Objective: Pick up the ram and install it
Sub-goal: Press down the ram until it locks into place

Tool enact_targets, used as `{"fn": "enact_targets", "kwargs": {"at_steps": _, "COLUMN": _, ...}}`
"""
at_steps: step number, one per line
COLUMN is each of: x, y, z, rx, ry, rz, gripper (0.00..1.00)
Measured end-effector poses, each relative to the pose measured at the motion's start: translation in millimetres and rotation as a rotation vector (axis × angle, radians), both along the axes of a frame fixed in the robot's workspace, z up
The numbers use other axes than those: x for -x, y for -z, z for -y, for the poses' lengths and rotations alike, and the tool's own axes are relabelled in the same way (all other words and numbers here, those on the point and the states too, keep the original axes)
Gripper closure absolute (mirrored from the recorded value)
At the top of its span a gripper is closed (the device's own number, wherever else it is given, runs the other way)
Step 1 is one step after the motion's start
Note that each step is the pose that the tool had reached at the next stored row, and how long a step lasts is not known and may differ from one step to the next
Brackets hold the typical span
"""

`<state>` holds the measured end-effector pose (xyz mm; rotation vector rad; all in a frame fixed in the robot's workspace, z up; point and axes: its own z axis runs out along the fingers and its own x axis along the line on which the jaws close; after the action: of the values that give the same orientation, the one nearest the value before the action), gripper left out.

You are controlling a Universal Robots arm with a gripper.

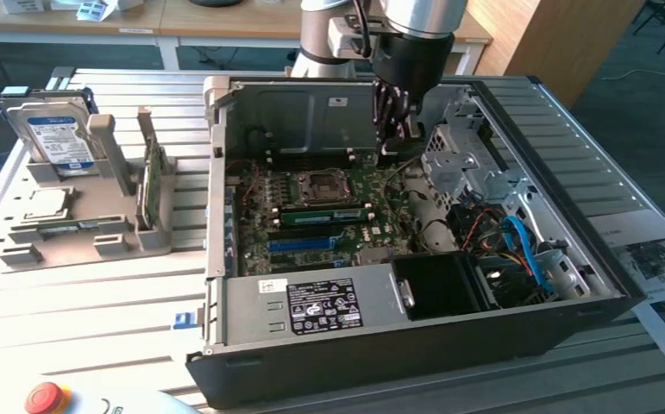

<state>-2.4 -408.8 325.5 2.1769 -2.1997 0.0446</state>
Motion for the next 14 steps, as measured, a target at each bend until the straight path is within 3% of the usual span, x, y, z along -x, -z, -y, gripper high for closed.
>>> {"fn": "enact_targets", "kwargs": {"at_steps": 14, "x": 0.0, "y": 12.6, "z": 0.0, "rx": -0.0001, "ry": 0.000, "rz": 0.0008, "gripper": 0.90}}
